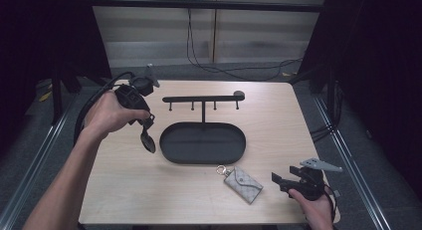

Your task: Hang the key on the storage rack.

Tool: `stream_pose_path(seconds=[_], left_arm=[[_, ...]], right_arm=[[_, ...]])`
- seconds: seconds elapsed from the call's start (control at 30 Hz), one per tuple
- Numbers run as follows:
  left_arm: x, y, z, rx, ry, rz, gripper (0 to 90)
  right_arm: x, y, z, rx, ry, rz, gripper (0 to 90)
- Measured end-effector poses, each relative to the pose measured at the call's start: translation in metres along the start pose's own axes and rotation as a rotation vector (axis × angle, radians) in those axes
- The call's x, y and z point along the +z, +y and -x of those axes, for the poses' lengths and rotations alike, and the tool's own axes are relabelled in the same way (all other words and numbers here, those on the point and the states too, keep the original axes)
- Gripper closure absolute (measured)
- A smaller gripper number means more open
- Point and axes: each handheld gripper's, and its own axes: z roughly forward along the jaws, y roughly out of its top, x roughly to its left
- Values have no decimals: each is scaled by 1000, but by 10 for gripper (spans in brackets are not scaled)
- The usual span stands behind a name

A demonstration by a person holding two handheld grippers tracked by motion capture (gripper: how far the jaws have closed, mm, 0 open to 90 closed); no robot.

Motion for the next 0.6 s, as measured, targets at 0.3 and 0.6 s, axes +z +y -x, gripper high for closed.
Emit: stream_pose_path(seconds=[0.3,0.6], left_arm=[[0,14,1,-8,-13,-24,708],[9,32,4,-4,-20,-41,708]], right_arm=[[0,0,0,0,2,2,202],[0,0,0,2,8,3,203]])
